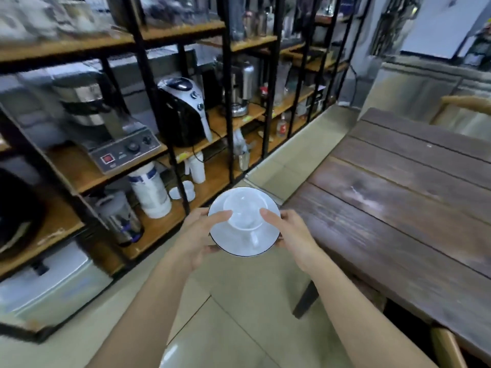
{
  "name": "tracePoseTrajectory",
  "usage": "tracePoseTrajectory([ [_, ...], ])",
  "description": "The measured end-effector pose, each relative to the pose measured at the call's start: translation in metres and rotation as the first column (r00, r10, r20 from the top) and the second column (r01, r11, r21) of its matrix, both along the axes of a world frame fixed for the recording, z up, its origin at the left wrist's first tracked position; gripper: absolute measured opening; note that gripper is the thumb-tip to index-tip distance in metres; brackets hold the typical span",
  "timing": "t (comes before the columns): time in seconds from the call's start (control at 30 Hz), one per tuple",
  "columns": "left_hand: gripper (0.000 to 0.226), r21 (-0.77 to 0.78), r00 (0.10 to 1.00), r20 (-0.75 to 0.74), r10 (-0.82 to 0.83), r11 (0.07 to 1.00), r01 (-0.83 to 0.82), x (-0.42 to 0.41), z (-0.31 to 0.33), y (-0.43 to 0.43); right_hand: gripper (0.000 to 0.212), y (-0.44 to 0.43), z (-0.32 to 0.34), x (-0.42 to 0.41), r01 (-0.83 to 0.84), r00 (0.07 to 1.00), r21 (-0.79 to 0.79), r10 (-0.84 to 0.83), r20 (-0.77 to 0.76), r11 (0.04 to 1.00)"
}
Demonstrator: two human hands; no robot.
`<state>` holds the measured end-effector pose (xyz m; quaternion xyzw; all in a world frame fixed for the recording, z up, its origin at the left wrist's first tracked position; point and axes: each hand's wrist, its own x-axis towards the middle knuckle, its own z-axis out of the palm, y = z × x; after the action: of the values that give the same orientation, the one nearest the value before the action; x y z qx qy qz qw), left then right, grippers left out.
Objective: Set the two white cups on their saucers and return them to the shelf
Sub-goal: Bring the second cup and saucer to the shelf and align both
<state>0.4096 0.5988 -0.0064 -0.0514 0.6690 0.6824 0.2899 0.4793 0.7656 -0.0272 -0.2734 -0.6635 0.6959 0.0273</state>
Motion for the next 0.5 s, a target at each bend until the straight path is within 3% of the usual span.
tracePoseTrajectory([
  [0.2, 0.047, 0.032, 0.972, -0.009, 0.235, 0.972, -0.234, -0.007, 0.007, -0.127, 0.025, -0.118, 0.01, -0.048, -0.184, 0.983, 0.031, 0.185, -0.021, 0.982],
  [0.33, 0.057, 0.048, 0.939, -0.027, 0.342, 0.939, -0.34, -0.01, 0.014, -0.222, 0.055, -0.208, 0.012, -0.073, -0.27, 0.962, 0.013, 0.271, -0.044, 0.963],
  [0.37, 0.058, 0.04, 0.933, -0.03, 0.359, 0.933, -0.357, -0.011, 0.015, -0.245, 0.052, -0.231, 0.012, -0.077, -0.287, 0.957, 0.012, 0.287, -0.043, 0.958],
  [0.5, 0.03, 0.026, 0.914, -0.066, 0.399, 0.917, -0.399, -0.01, 0.027, -0.325, 0.03, -0.318, 0.013, -0.093, -0.318, 0.947, 0.003, 0.318, -0.049, 0.948],
])
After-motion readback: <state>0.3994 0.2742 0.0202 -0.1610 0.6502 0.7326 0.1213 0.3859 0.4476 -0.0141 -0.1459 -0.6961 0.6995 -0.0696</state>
